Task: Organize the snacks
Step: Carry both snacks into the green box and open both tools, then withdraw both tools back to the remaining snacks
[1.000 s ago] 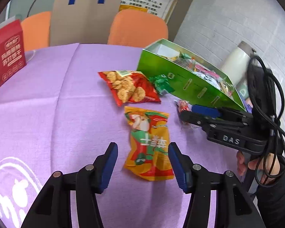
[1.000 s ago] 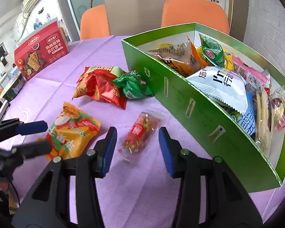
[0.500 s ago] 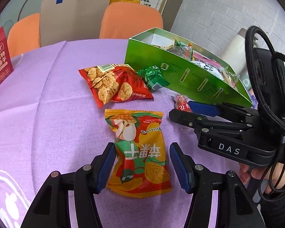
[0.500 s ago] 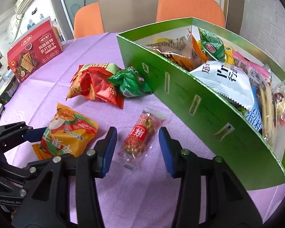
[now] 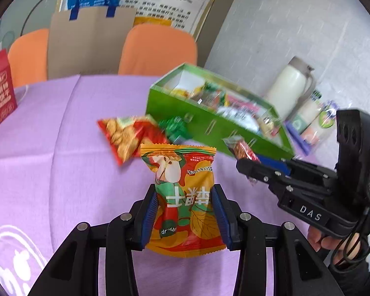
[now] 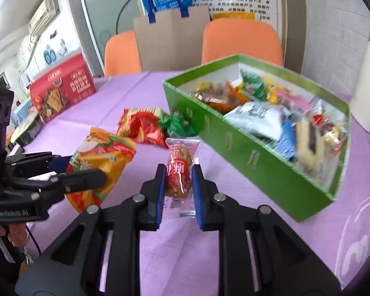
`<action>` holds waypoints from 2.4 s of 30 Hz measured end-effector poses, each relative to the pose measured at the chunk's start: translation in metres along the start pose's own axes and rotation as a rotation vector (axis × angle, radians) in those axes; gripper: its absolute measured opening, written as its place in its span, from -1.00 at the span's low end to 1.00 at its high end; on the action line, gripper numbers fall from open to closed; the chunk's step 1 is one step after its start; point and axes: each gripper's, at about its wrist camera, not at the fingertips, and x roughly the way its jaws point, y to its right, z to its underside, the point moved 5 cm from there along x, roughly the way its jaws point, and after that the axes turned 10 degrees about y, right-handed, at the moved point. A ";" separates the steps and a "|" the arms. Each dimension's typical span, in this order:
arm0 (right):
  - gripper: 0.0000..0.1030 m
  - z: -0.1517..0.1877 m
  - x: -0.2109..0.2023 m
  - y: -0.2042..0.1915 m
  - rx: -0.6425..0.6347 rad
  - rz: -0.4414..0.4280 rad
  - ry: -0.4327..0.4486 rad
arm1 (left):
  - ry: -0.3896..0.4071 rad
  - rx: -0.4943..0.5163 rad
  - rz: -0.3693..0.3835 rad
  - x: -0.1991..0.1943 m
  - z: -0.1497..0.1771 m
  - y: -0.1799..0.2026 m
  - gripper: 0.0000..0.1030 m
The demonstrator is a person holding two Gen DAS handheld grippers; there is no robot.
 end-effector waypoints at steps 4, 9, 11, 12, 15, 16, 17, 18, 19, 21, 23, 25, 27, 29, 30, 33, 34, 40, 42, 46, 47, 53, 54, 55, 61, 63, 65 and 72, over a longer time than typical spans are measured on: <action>-0.56 -0.020 -0.023 0.019 0.002 0.060 0.068 | 0.047 0.028 0.032 -0.003 -0.030 0.019 -0.15; -0.56 -0.037 -0.041 0.051 0.024 0.134 0.113 | 0.070 0.049 0.076 0.016 -0.064 0.046 -0.15; -0.56 -0.039 -0.045 0.062 0.031 0.156 0.117 | 0.068 0.049 0.082 0.026 -0.073 0.056 -0.15; -0.56 -0.040 -0.045 0.069 0.038 0.168 0.118 | 0.066 0.051 0.083 0.033 -0.079 0.061 -0.15; -0.56 -0.040 -0.043 0.085 0.052 0.196 0.108 | 0.062 0.062 0.084 0.049 -0.090 0.073 -0.15; -0.56 -0.039 -0.041 0.090 0.058 0.202 0.104 | 0.059 0.066 0.080 0.056 -0.093 0.076 -0.15; -0.56 -0.038 -0.039 0.094 0.065 0.205 0.103 | 0.057 0.066 0.078 0.058 -0.094 0.077 -0.15; -0.56 -0.038 -0.036 0.098 0.072 0.208 0.101 | 0.054 0.066 0.077 0.064 -0.096 0.079 -0.15; -0.56 -0.037 -0.033 0.102 0.076 0.213 0.099 | 0.048 0.068 0.073 0.071 -0.098 0.082 -0.15; -0.56 -0.037 -0.028 0.109 0.081 0.219 0.093 | 0.041 0.066 0.062 0.084 -0.101 0.085 -0.15; -0.56 -0.037 -0.023 0.114 0.085 0.218 0.097 | 0.032 0.058 0.057 0.098 -0.104 0.087 -0.15; -0.56 -0.039 -0.016 0.119 0.090 0.224 0.098 | 0.027 0.049 0.052 0.107 -0.106 0.087 -0.15; -0.56 -0.038 -0.007 0.123 0.098 0.218 0.088 | 0.020 0.043 0.051 0.115 -0.107 0.086 -0.15; -0.52 -0.034 0.004 0.122 0.080 0.206 0.057 | 0.016 0.040 0.048 0.121 -0.106 0.086 -0.15; -0.33 -0.030 0.010 0.121 0.065 0.200 0.033 | 0.020 0.039 0.052 0.123 -0.105 0.085 -0.10; 0.59 -0.022 0.008 0.118 0.035 0.223 0.056 | 0.011 0.033 0.022 0.121 -0.099 0.079 0.54; 0.62 -0.021 0.004 0.117 0.025 0.227 0.075 | 0.021 0.036 0.015 0.118 -0.097 0.077 0.56; 0.79 -0.025 -0.015 0.113 0.017 0.258 0.085 | 0.003 0.018 0.008 0.105 -0.091 0.069 0.60; 0.98 -0.029 -0.026 0.108 0.014 0.256 0.112 | 0.011 0.016 0.006 0.097 -0.091 0.067 0.60; 0.98 -0.036 -0.041 0.093 0.003 0.252 0.143 | 0.041 0.026 -0.017 0.071 -0.089 0.062 0.60; 0.98 -0.036 -0.045 0.088 -0.001 0.251 0.147 | 0.046 0.027 -0.033 0.065 -0.088 0.059 0.60; 0.98 -0.028 -0.058 0.059 -0.021 0.249 0.151 | 0.095 -0.009 -0.100 0.021 -0.063 0.033 0.62; 0.98 -0.026 -0.059 0.054 -0.024 0.251 0.155 | 0.096 -0.007 -0.113 0.016 -0.057 0.029 0.62; 0.98 -0.024 -0.059 0.049 -0.024 0.246 0.153 | 0.095 -0.005 -0.128 0.011 -0.050 0.025 0.62; 0.98 -0.008 -0.044 0.014 -0.056 0.197 0.107 | 0.058 -0.052 -0.196 -0.004 -0.011 -0.011 0.62; 0.98 -0.004 -0.036 0.002 -0.071 0.182 0.088 | 0.048 -0.067 -0.224 -0.010 -0.001 -0.026 0.62; 0.98 -0.002 -0.028 -0.008 -0.078 0.167 0.076 | 0.046 -0.088 -0.246 -0.016 0.007 -0.039 0.62; 0.98 0.001 0.001 -0.042 -0.107 0.108 0.026 | 0.051 -0.164 -0.282 -0.028 0.015 -0.080 0.62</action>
